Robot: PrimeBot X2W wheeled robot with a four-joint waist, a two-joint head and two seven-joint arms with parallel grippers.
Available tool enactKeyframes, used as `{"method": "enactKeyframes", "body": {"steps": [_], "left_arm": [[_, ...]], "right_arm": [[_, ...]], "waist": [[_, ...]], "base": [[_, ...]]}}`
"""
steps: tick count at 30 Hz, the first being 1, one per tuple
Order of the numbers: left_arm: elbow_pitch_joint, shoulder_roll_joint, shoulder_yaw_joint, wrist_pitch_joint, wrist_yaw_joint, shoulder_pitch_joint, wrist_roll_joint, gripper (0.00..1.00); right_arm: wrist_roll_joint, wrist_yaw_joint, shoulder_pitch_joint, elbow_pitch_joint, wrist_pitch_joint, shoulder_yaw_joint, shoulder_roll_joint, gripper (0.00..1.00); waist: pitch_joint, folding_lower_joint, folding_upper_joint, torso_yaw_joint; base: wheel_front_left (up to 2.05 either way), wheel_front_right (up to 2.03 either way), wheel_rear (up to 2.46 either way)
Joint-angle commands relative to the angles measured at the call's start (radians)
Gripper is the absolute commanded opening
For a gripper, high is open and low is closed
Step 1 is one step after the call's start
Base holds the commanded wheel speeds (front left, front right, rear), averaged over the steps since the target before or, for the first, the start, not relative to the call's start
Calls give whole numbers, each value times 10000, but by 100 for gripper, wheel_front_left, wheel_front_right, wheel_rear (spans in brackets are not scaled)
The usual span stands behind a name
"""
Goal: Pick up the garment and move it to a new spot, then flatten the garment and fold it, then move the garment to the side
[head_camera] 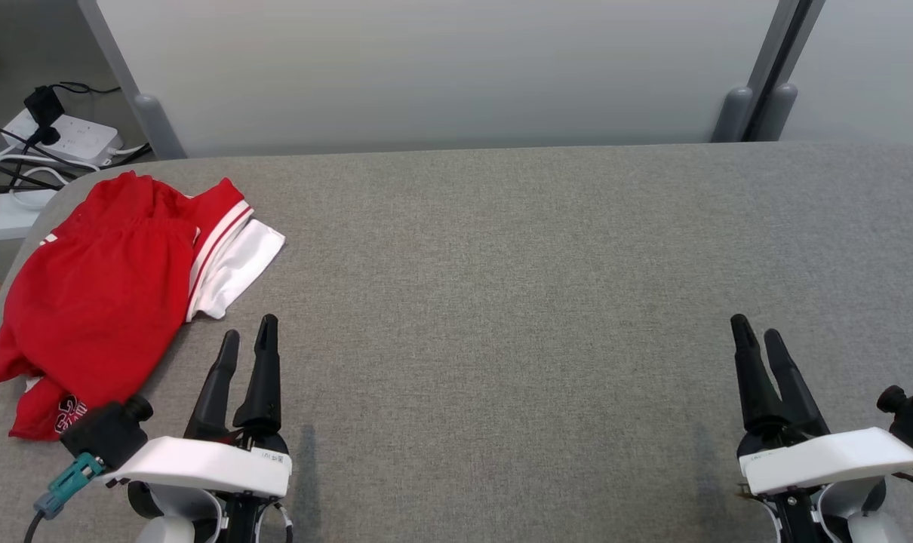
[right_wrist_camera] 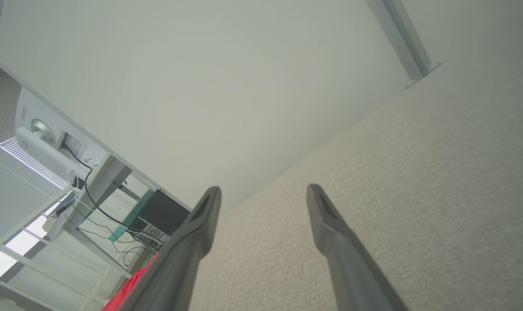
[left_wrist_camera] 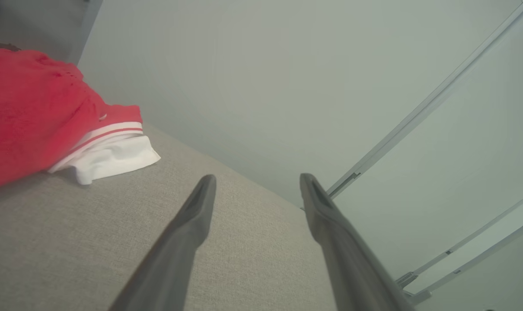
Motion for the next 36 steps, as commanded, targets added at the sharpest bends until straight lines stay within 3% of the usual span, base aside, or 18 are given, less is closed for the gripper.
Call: {"method": "enactKeyframes", "body": {"steps": [1, 36], "left_arm": [[-344, 164, 150, -150, 88, -532, 376, 100], [-544, 204, -140, -1124, 248, -697, 4351, 100]], "right_arm": [[-360, 52, -455, -416, -193, 164, -158, 100], [-4257, 75, -450, -798, -1166, 880, -250, 100]], "waist": [[33, -1, 0, 2], [-390, -1, 0, -17]], "base": [[0, 0, 0], [0, 0, 0]]}}
